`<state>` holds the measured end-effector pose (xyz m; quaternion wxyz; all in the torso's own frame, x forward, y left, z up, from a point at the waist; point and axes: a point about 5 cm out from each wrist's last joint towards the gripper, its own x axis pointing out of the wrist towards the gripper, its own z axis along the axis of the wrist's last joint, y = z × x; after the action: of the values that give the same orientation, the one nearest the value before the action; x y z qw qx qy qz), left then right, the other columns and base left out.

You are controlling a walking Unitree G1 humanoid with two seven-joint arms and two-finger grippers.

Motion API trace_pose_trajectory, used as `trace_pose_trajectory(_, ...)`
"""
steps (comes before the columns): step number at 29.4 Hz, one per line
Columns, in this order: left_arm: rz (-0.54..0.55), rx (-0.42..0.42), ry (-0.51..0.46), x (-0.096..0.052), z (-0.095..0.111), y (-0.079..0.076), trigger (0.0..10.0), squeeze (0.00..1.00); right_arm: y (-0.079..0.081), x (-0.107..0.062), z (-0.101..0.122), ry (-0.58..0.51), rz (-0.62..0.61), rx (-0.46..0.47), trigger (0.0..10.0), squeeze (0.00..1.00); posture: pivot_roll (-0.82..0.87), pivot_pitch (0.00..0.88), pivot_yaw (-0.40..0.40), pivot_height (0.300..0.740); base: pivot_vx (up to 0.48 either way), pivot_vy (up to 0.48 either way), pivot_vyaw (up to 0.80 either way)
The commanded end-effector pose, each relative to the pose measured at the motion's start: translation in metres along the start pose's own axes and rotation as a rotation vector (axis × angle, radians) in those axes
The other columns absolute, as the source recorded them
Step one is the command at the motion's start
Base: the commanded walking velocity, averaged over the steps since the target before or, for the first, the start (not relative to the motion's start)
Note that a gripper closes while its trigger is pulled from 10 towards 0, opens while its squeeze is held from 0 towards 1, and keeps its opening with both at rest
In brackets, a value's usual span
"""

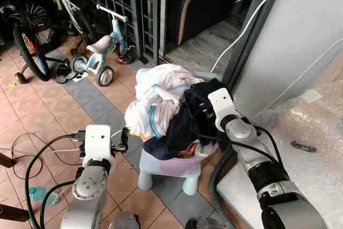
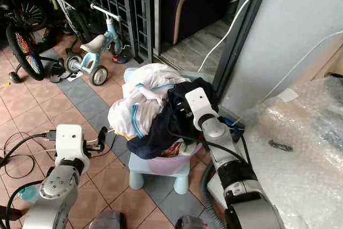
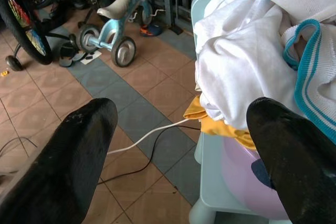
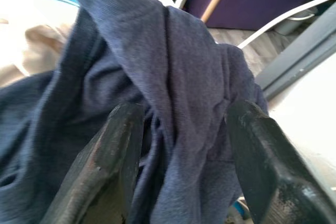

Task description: Clothes washing

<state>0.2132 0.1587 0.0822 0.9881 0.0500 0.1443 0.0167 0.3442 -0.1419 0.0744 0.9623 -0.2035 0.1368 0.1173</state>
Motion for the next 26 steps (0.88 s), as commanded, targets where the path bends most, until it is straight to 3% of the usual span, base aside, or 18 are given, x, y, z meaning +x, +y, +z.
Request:
trace_pose_trajectory(1, 0.002, 0.015, 0.002, -0.004, 0.002, 0.002, 10.0, 0.00, 0.001, 0.003, 0.003, -0.001, -0.020, -0.014, 10.0, 1.00, 0.14, 0.097, -0.016, 0.740, 0.000, 0.000, 0.00)
trace_pose_trajectory(6, 0.005, 0.019, 0.019, -0.013, 0.001, 0.004, 10.0, 0.00, 0.002, 0.010, 0.001, 0.055, -0.059, -0.019, 10.0, 1.00, 0.17, 0.126, -0.020, 0.740, 0.000, 0.000, 0.00)
trace_pose_trajectory(12, 0.007, 0.020, 0.034, -0.019, 0.001, 0.004, 10.0, 0.00, 0.021, 0.015, -0.004, 0.142, -0.025, 0.114, 10.0, 1.00, 0.19, 0.144, -0.022, 0.740, 0.000, 0.000, 0.00)
trace_pose_trajectory(13, 0.006, 0.022, 0.039, -0.019, 0.002, 0.003, 10.0, 0.00, 0.029, 0.015, -0.006, 0.170, -0.020, 0.153, 1.7, 1.00, 0.19, 0.146, -0.022, 0.740, 0.000, 0.000, 0.00)
trace_pose_trajectory(14, 0.004, 0.024, 0.040, -0.020, 0.002, 0.003, 10.0, 0.00, 0.032, 0.015, -0.008, 0.182, -0.022, 0.177, 0.0, 0.71, 0.19, 0.146, -0.022, 0.740, 0.000, 0.000, 0.00)
trace_pose_trajectory(15, 0.003, 0.026, 0.039, -0.019, 0.002, 0.003, 10.0, 0.00, 0.034, 0.015, -0.009, 0.192, -0.021, 0.206, 0.0, 0.20, 0.20, 0.146, -0.024, 0.740, 0.000, 0.000, 0.00)
trace_pose_trajectory(16, 0.003, 0.028, 0.039, -0.019, 0.003, 0.003, 10.0, 0.00, 0.036, 0.014, -0.010, 0.203, -0.023, 0.237, 0.0, 0.00, 0.20, 0.146, -0.025, 0.740, 0.000, 0.000, 0.00)
trace_pose_trajectory(17, 0.005, 0.030, 0.041, -0.019, 0.003, 0.004, 10.0, 0.00, 0.038, 0.014, -0.013, 0.228, -0.035, 0.323, 0.0, 0.00, 0.20, 0.146, -0.026, 0.740, 0.000, 0.000, 0.00)
trace_pose_trajectory(19, 0.008, 0.031, 0.044, -0.019, 0.003, 0.005, 10.0, 0.00, 0.039, 0.014, -0.014, 0.238, -0.041, 0.372, 0.0, 0.00, 0.19, 0.144, -0.028, 0.740, 0.000, 0.000, 0.00)
trace_pose_trajectory(26, 0.010, 0.030, 0.041, -0.014, 0.003, 0.002, 10.0, 0.00, 0.032, 0.012, -0.023, 0.266, -0.066, 0.425, 0.0, 0.00, 0.19, 0.125, -0.041, 0.740, 0.000, 0.000, 0.00)
